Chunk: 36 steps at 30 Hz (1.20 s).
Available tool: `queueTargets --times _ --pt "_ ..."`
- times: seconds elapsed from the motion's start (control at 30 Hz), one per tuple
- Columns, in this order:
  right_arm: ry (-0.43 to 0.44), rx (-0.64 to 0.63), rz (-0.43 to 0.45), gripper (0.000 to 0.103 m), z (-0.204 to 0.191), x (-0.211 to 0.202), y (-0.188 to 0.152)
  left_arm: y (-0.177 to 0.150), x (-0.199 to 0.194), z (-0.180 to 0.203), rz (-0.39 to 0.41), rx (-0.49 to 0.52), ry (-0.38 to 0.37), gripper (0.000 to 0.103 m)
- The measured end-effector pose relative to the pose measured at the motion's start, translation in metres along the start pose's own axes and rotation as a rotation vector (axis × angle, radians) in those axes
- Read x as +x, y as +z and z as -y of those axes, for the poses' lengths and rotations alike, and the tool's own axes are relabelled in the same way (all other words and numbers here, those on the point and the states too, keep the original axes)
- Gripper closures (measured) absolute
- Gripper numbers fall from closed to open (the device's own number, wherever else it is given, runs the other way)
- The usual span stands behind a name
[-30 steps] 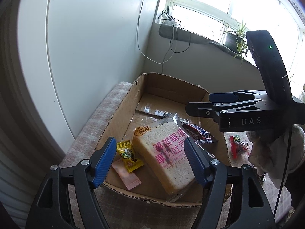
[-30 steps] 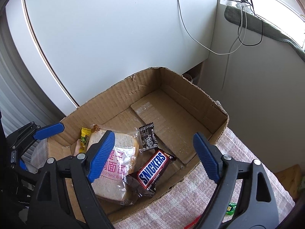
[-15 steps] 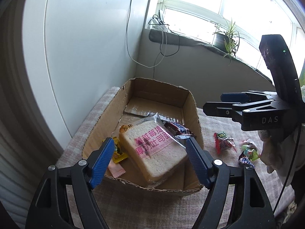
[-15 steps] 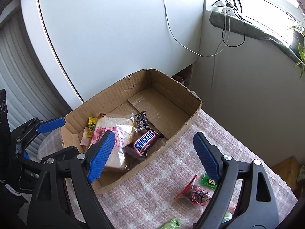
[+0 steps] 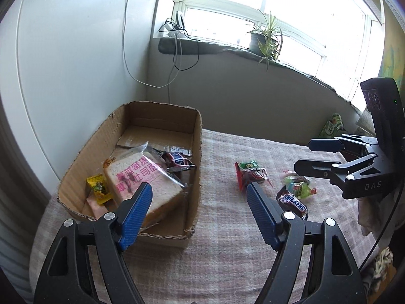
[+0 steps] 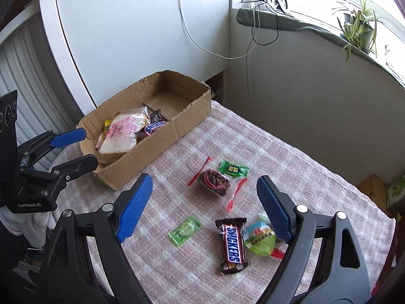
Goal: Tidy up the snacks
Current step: 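Grasp the Snickers bar with the right tool while the left tool grasps a green candy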
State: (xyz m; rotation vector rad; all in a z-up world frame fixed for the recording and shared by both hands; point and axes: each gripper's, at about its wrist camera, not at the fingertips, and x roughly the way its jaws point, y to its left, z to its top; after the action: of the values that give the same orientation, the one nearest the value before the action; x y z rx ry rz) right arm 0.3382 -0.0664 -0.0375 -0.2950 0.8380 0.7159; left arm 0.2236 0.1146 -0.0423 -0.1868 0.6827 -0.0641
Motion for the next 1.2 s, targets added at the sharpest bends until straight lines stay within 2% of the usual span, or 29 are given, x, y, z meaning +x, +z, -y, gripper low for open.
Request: queueTargets --times 0.07,0.17,0.23,0.27,0.33,0.5,0.7,0.87,0.97,1.03,1.2 --pt "-0.002 0.018 -0.01 0.016 0.007 -0.002 -0.016 -0.003 0.005 0.01 -0.016 0.011 -0.019 0.027" --pt "-0.001 0.041 -0.031 0.016 0.018 -0.002 -0.039 -0.008 0.013 0.024 -0.044 0.03 -0.038 0.033" --pt "0.005 0.056 -0.049 0.018 0.024 0.0 -0.051 -0.012 0.02 0.033 -0.07 0.036 -0.058 0.041" --pt "0.01 0.064 -0.059 0.02 0.027 0.001 -0.057 -0.014 0.023 0.038 -0.084 0.04 -0.07 0.043" --pt "0.026 0.076 -0.088 0.032 0.03 0.006 -0.067 -0.018 0.03 0.047 -0.111 0.049 -0.09 0.05" --pt "0.045 0.059 -0.135 0.042 0.031 0.017 -0.085 -0.029 0.047 0.069 -0.173 0.077 -0.129 0.06" --pt "0.06 0.06 -0.153 0.051 0.034 0.031 -0.091 -0.041 0.066 0.088 -0.239 0.116 -0.143 0.068" --pt "0.06 0.071 -0.151 0.052 0.041 0.037 -0.087 -0.045 0.079 0.094 -0.268 0.134 -0.129 0.068" --pt "0.053 0.056 -0.154 0.053 0.043 0.041 -0.085 -0.047 0.085 0.098 -0.28 0.152 -0.119 0.068" --pt "0.052 0.047 -0.161 0.059 0.043 0.045 -0.084 -0.049 0.089 0.101 -0.286 0.164 -0.109 0.074" --pt "0.039 0.019 -0.169 0.062 0.04 0.052 -0.083 -0.051 0.096 0.105 -0.287 0.183 -0.086 0.079"
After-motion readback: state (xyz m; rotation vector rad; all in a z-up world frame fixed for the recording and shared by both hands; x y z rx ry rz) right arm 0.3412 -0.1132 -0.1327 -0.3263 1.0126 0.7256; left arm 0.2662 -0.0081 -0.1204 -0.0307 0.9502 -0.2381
